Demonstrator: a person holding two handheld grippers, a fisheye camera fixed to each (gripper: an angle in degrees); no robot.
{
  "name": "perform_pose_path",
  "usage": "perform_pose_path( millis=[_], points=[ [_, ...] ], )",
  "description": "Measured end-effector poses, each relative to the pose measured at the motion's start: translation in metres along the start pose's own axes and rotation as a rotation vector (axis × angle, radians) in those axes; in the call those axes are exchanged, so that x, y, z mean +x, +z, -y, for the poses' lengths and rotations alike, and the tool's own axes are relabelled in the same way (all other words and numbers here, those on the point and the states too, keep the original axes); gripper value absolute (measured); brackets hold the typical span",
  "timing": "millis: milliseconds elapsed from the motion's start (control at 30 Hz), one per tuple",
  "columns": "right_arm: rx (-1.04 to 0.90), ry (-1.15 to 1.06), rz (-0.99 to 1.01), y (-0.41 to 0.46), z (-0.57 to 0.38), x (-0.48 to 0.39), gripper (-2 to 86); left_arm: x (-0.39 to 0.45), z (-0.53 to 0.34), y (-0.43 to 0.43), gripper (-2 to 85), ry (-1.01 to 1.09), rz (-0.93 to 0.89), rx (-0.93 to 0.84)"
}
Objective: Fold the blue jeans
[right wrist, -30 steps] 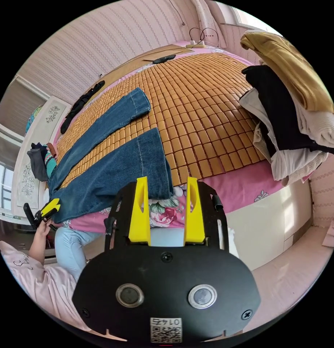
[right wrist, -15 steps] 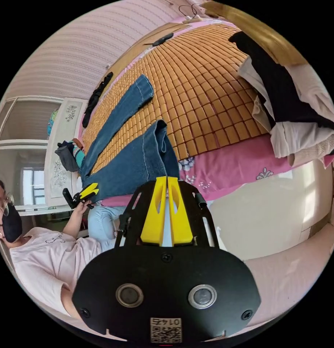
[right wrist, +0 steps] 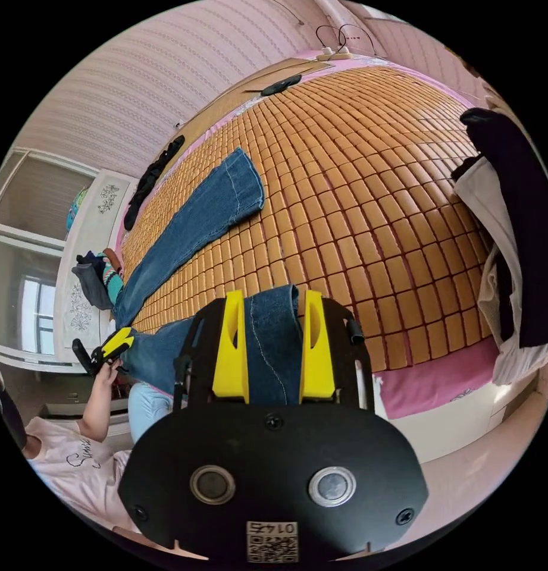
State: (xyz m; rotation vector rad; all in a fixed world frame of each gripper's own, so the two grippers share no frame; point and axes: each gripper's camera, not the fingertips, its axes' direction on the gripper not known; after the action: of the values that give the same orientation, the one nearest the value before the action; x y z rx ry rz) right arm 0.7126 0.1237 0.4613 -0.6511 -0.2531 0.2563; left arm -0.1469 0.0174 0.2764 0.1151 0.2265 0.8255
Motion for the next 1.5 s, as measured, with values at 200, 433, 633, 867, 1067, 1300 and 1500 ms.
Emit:
perform_pose_path(
  millis=[200,433,633,867,1067,1300,1500],
  points=[
    [0.155,-0.135,0.017,-0.031,-0.071,-0.003,-0.4,0.026,0.0,0.028,9.1,0.105,-0.039,-0.084],
    [0.216,-0.202,-0.025,-0.046,-0.149,-0.014,-0.7,0.056,-0.001,0.029,5.6,0.259,-0.02,-0.065],
    [0.354,-0.339,-0.04,-0.076,-0.127,-0.051,-0.5,0.069,0.017,0.005,-0.1,0.321,0.06,-0.027],
    [0.364,-0.201,-0.083,-0.047,-0.033,-0.045,3.7,0.042,0.041,0.01,-0.1,0.136,0.099,0.0],
    [0.241,-0.083,-0.112,-0.028,-0.068,-0.012,13.4,0.045,0.04,0.039,0.2,0.088,0.125,-0.027],
    [0.187,0.039,-0.019,-0.018,-0.115,0.015,13.4,0.045,0.046,0.039,0.1,0.082,0.099,-0.042],
    [0.115,0.038,0.05,-0.017,-0.095,0.016,4.7,0.045,0.049,0.034,-0.1,0.073,0.074,-0.022]
  ],
)
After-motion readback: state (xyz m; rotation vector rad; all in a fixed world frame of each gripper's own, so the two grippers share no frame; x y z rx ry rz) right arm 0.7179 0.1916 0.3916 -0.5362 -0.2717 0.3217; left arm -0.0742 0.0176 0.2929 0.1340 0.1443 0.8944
